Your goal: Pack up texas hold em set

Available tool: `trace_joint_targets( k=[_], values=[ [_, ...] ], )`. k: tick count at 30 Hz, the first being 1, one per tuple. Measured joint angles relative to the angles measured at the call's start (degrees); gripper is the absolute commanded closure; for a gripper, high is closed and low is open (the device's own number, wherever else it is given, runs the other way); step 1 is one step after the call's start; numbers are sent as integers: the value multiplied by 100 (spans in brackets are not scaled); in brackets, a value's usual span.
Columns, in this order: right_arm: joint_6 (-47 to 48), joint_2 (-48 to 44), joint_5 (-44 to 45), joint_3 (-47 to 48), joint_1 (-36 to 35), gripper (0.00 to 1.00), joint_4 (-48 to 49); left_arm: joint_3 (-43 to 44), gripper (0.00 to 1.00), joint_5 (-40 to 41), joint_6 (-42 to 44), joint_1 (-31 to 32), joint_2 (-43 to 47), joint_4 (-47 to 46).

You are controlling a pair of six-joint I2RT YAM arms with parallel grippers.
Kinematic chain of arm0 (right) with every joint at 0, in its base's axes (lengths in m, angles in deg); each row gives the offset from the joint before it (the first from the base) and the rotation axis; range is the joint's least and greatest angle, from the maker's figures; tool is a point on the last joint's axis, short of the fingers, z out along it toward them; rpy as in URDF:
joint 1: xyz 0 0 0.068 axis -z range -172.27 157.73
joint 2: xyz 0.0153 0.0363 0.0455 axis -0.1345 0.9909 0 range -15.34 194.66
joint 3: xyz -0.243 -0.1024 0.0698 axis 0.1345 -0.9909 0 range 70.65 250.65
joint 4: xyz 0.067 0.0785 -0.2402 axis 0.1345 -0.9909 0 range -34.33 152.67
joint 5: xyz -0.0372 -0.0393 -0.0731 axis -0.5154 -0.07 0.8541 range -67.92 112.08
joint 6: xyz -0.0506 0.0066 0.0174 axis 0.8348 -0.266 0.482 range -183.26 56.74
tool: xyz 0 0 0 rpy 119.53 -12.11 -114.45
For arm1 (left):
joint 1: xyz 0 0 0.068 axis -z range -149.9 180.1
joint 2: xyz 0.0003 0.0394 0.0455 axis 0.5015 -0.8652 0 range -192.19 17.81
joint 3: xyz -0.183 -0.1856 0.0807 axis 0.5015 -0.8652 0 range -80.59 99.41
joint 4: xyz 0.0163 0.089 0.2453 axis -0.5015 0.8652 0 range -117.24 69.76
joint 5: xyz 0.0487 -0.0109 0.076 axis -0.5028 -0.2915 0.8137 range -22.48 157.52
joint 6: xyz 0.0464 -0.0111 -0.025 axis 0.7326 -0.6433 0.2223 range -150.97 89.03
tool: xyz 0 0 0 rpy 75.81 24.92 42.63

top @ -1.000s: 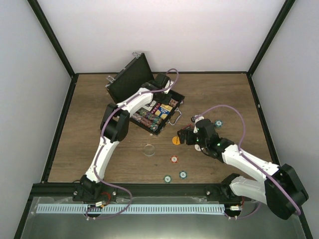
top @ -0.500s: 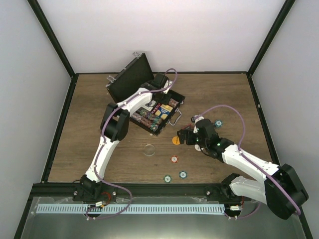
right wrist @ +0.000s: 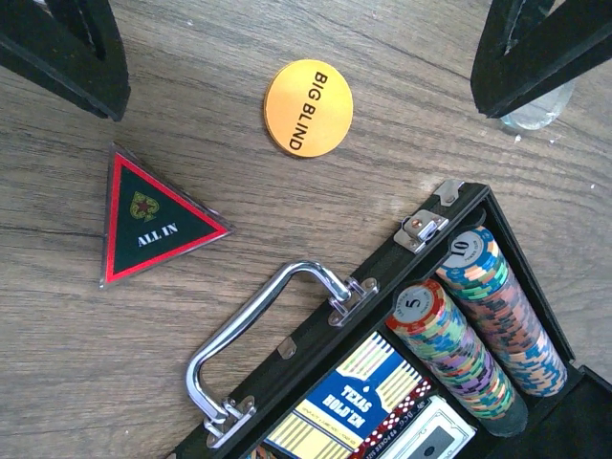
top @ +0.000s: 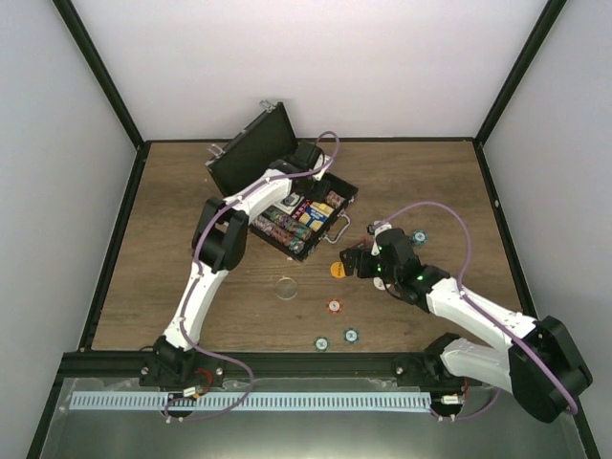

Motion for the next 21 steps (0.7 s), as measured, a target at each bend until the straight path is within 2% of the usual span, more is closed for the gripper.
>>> trace_joint_targets(
  k=[13,21],
  values=[
    [-61,-85,4,0,0,0,-20,-254,52,-81,-149,17,302,-188],
    [-61,-173,20,0,0,0,-61,-319,44,-396,-190,94,387,-286]
  ],
)
